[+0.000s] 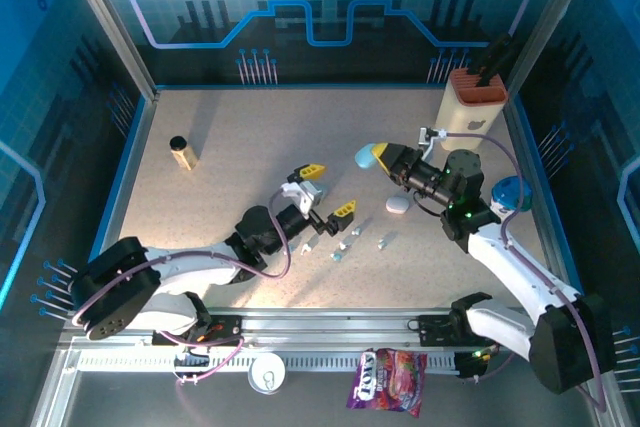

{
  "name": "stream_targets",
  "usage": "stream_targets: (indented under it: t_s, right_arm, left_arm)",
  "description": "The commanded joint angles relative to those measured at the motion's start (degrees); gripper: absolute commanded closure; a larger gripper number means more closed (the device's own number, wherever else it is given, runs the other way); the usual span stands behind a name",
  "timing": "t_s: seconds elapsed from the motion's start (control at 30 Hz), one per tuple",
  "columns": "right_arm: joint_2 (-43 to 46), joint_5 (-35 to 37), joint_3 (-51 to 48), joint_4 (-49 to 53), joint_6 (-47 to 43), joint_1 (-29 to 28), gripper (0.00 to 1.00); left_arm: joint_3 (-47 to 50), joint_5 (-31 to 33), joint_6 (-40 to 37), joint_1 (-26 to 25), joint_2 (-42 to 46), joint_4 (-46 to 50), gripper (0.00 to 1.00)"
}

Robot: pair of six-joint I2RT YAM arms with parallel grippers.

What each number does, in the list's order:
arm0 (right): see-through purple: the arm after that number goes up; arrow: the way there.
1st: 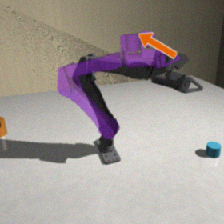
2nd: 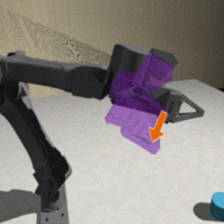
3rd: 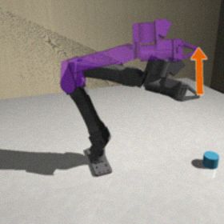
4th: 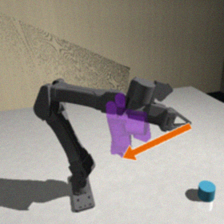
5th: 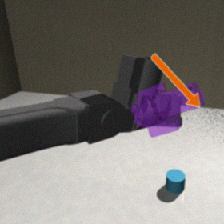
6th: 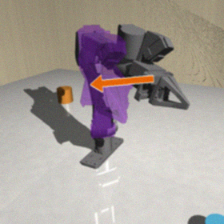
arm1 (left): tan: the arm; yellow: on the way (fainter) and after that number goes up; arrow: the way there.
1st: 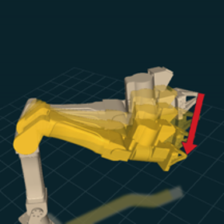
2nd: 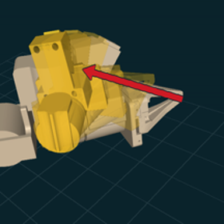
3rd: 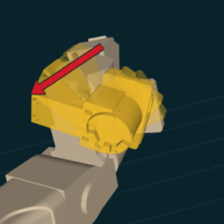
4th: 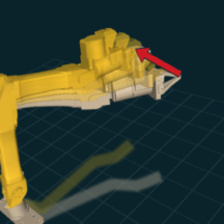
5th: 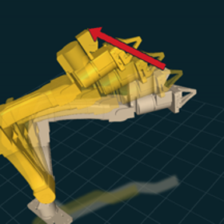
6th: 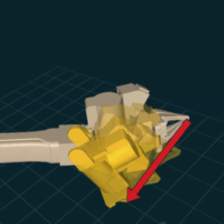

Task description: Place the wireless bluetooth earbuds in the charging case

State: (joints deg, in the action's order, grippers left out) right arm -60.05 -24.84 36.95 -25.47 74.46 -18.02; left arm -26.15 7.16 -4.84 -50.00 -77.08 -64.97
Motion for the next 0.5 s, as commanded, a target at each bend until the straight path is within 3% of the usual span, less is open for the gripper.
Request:
stream_targets:
  t_s: [0.0,0.1,0.23,0.47]
  right_arm:
    - [1.78,0.02,0.01,-5.39,1.95,-1.19,1.0]
    - [1.78,0.01,0.99,-4.76,2.4,-2.25,1.0]
    - [2.02,0.95,1.06,-5.29,3.51,-4.1,1.0]
    - [2.18,3.06,-1.05,-8.76,5.96,-5.62,1.0]
  left_arm:
    - [-2.3,-1.61,8.22,0.75,-4.48,-5.88,0.04]
    - [-3.47,-2.68,11.71,1.63,-10.57,-15.42,0.11]
    - [-7.72,-4.19,12.49,1.82,-13.64,-15.41,0.14]
    - [-11.52,-7.69,13.9,2.51,-15.55,-15.36,0.28]
